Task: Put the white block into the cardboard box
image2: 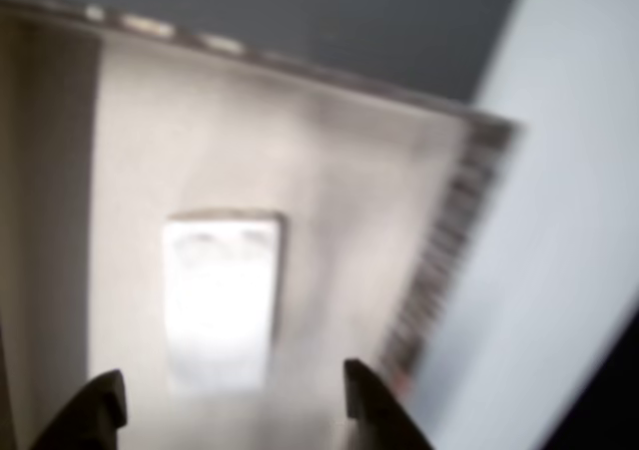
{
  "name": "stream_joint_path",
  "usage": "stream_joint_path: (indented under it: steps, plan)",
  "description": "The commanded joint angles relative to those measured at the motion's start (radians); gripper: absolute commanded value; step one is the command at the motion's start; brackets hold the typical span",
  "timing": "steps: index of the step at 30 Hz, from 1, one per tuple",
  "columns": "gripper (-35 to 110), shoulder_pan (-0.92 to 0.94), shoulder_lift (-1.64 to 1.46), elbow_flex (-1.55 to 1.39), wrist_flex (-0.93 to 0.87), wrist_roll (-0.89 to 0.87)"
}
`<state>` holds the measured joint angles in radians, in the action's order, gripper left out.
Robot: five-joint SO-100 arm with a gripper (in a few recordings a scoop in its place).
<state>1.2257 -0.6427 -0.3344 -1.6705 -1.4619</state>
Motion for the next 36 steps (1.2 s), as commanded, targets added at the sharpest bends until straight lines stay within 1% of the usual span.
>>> stream_joint_path:
  steps: [1, 4, 9, 13, 20, 23, 26, 36]
  plan:
    - [22, -0.034, -0.213, -0.071, 0.008, -0.008]
    - [12, -0.057, -0.291, -0.138, -0.018, 0.031]
    - [-2, -0.101, -0.411, -0.272, -0.055, 0.204]
    - [-2, -0.147, -0.518, -0.394, -0.052, 0.301]
    - [-2, -0.255, -0.752, -0.707, -0.046, 0.460]
    - [-2, -0.350, -0.879, -0.873, -0.011, 0.557]
    - [-2, -0.463, -0.992, -1.011, 0.002, 0.706]
    - [-2, -0.825, -1.190, -1.298, 0.041, 0.977]
